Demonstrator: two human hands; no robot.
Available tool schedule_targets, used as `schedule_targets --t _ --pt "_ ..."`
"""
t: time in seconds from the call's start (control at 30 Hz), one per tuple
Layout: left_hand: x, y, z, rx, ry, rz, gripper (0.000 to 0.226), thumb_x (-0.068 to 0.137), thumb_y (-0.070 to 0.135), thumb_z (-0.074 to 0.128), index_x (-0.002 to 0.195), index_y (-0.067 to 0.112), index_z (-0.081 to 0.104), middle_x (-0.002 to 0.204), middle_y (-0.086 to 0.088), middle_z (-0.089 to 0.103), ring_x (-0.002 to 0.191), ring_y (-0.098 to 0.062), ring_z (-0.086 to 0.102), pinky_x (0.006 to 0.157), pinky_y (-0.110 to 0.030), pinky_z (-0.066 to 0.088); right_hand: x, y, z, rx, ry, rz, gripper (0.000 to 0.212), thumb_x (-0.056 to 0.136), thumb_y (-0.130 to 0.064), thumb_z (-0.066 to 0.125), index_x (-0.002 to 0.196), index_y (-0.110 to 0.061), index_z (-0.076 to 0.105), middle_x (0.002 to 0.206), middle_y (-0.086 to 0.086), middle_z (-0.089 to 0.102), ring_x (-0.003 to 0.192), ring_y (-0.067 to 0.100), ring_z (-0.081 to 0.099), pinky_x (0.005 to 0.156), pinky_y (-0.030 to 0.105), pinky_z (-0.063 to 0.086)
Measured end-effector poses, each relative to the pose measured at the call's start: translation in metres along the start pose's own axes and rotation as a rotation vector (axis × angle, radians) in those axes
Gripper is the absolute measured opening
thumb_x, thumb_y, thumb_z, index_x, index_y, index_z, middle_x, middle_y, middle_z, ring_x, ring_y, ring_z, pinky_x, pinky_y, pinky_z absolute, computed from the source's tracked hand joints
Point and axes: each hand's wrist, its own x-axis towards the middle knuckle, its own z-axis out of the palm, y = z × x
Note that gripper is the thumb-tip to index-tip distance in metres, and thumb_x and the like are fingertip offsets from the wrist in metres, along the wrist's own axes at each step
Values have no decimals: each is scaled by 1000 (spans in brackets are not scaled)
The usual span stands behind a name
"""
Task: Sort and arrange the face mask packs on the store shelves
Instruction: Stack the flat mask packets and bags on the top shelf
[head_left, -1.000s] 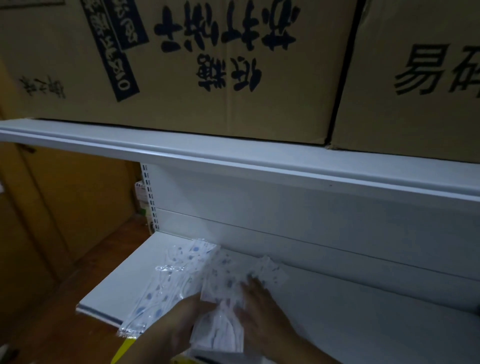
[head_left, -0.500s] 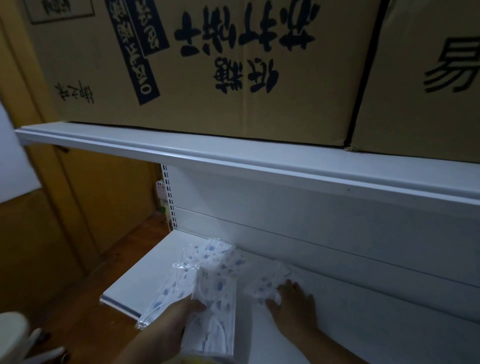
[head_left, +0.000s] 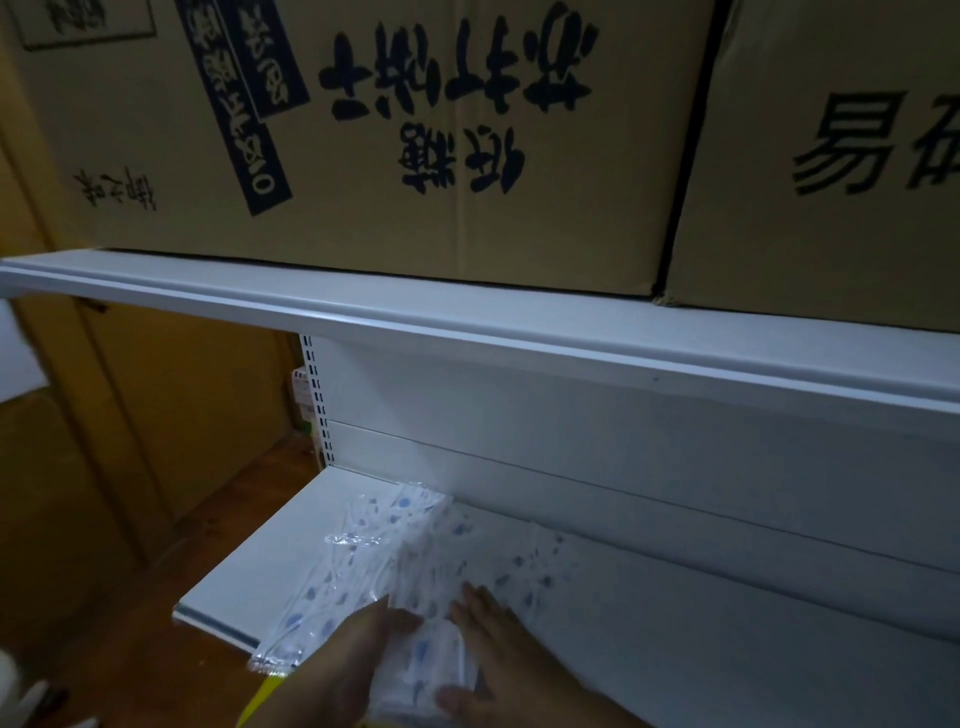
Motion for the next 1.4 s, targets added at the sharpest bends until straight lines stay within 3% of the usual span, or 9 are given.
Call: schedule_targets --t 0.17,0.3,0.47,0.63,0.8,0.87,1.03,1.2,1.4 --pt "-17 3 -22 39 121 3 25 86 -12 47 103 -3 63 80 -27 71 57 -37 69 43 -35 54 23 40 -3 -59 194 390 82 92 -66 26 153 -19 0 158 11 -19 147 24 -15 117 43 -5" --pt "-31 5 -36 54 170 -2 19 91 -13 46 86 -2 62 61 -24 68 44 -33 65 29 -27 44 32 69 6 -133 119 561 92 86 -74 30 153 -18 1 160 11 -14 147 28 -10 114 57 0" --pt "-37 -2 -42 -3 118 -43 27 84 -9 47 107 -6 61 79 -28 71 59 -39 69 52 -38 55 26 68 11 -203 233 483 68 91 -64 34 144 -22 32 157 4 22 143 19 21 114 46 16" --pt "-27 -4 -42 67 149 -10 31 87 -7 48 115 -5 62 96 -33 68 74 -43 67 73 -44 55 12 39 -2 97 503 324 38 93 -53 47 115 -24 59 121 -4 62 115 14 56 93 23 41" --pt "-31 -3 -31 -128 40 -60 42 87 29 57 117 1 67 108 -26 69 90 -41 70 70 -45 58 12 -25 -5 179 388 -34 60 90 -50 56 143 -27 39 155 -9 26 143 3 20 102 -2 -1" --pt "-36 0 -32 -197 -54 -71 50 87 44 54 116 6 69 119 -23 65 107 -39 64 79 -46 57 17 -39 -1 71 232 -157 69 92 -49 52 150 -23 25 160 -6 7 147 6 4 109 7 -7" --pt "-39 -4 -62 -110 203 9 26 89 2 53 113 0 60 93 -28 71 79 -45 70 63 -43 57 35 -55 14 29 5 -187 84 90 -62 42 153 -25 2 158 -5 -22 141 13 -28 117 40 -8" --pt "-55 -4 -86 -170 390 60 24 92 -3 48 113 9 54 87 -27 71 76 -46 70 61 -47 56 72 -31 23 -40 86 139 79 94 -62 28 153 -19 -2 157 3 -24 146 22 -20 116 49 -7" --pt "-64 1 -98 -171 385 9 30 94 7 51 124 12 51 101 -28 70 87 -48 68 64 -51 57 89 -17 41 -156 125 150 74 93 -62 32 152 -21 15 161 1 6 148 18 3 117 48 -2"
